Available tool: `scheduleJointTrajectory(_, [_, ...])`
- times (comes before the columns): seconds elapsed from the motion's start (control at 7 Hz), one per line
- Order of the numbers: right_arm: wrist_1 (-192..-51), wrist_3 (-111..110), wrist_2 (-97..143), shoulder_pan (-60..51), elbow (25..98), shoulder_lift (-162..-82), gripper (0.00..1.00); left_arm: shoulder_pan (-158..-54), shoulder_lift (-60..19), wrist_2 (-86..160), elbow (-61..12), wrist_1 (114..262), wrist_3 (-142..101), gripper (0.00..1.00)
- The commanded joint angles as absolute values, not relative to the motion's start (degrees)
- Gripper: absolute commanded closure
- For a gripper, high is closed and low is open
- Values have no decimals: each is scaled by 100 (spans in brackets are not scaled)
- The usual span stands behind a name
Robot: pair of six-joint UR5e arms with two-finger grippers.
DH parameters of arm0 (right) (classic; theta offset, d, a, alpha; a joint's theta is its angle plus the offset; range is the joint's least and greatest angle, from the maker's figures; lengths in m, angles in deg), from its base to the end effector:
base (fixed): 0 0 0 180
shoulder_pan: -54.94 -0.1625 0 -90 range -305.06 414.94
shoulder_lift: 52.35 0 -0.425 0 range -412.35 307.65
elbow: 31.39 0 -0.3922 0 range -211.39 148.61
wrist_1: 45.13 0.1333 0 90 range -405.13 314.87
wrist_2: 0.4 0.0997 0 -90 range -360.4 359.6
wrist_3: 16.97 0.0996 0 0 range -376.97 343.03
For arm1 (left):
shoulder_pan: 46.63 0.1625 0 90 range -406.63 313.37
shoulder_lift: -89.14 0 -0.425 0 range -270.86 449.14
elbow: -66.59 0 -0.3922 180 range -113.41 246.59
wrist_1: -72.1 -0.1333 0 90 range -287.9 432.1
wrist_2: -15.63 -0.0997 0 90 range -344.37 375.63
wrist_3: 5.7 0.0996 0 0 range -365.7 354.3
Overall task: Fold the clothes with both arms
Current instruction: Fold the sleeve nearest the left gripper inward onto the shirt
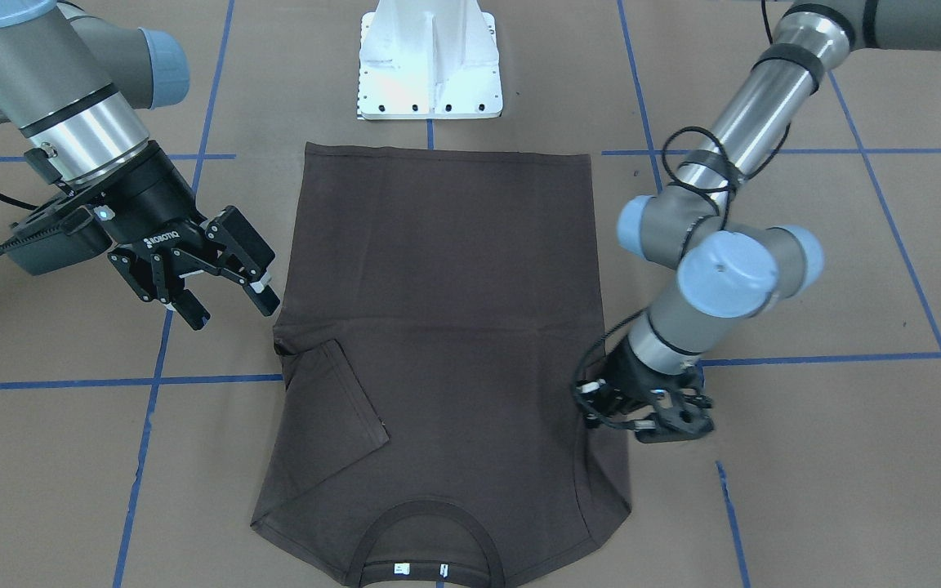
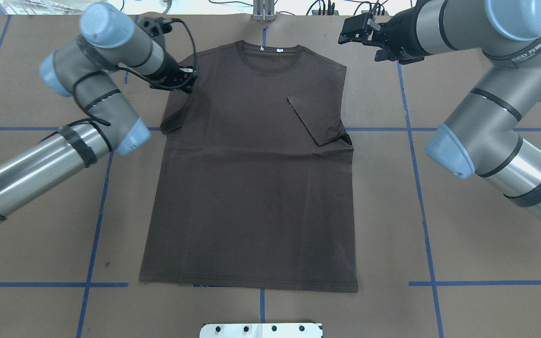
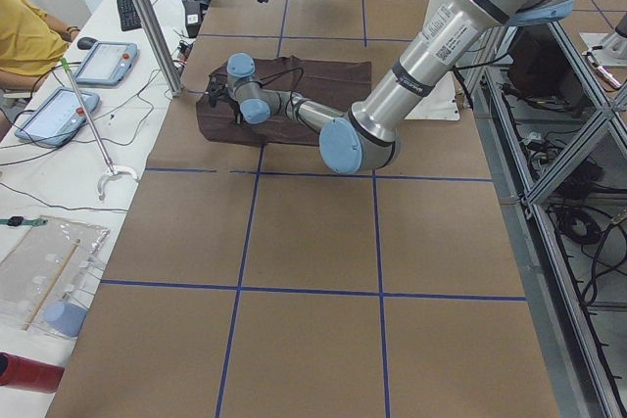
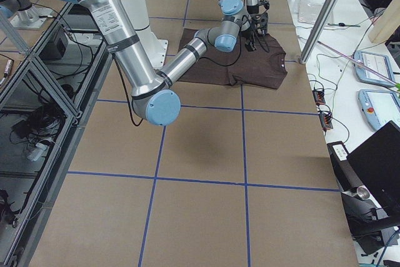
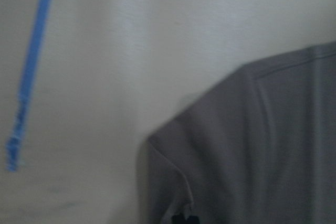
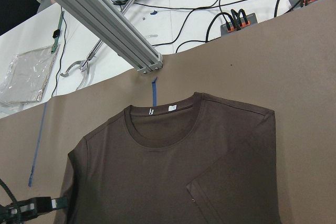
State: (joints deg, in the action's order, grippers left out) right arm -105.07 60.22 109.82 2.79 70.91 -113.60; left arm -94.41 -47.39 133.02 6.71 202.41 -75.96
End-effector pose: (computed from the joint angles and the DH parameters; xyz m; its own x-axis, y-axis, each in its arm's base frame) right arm -0.3029 -0.5509 0.2135 0.3135 0.0644 0.9474 -0.4828 0.8699 0.1007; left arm 0.4817 -0.6611 0.3093 0.4819 -0.0848 -0.8721 0.2511 0.9669 0.0448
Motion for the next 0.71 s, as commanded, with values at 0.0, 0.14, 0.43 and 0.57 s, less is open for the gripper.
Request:
scheduleJointTrajectory(0.0, [-10507,6020,10982,273,7092,-11361,0,-9251,-5183,12913,1138,20262,-7847,100])
scheduleJointTrajectory(0.14, [-10515,6028,10973,273,7083,-11352,0,-9251,-5201,12884,1226,20279,-7830,100])
scheduleJointTrajectory(0.43, [-10515,6037,10982,273,7074,-11352,0,-9251,-5219,12822,1245,20306,-7830,100])
scheduleJointTrajectory(0.57, [-10515,6037,10991,273,7074,-11352,0,-9259,-5219,12822,1236,20375,-7838,90])
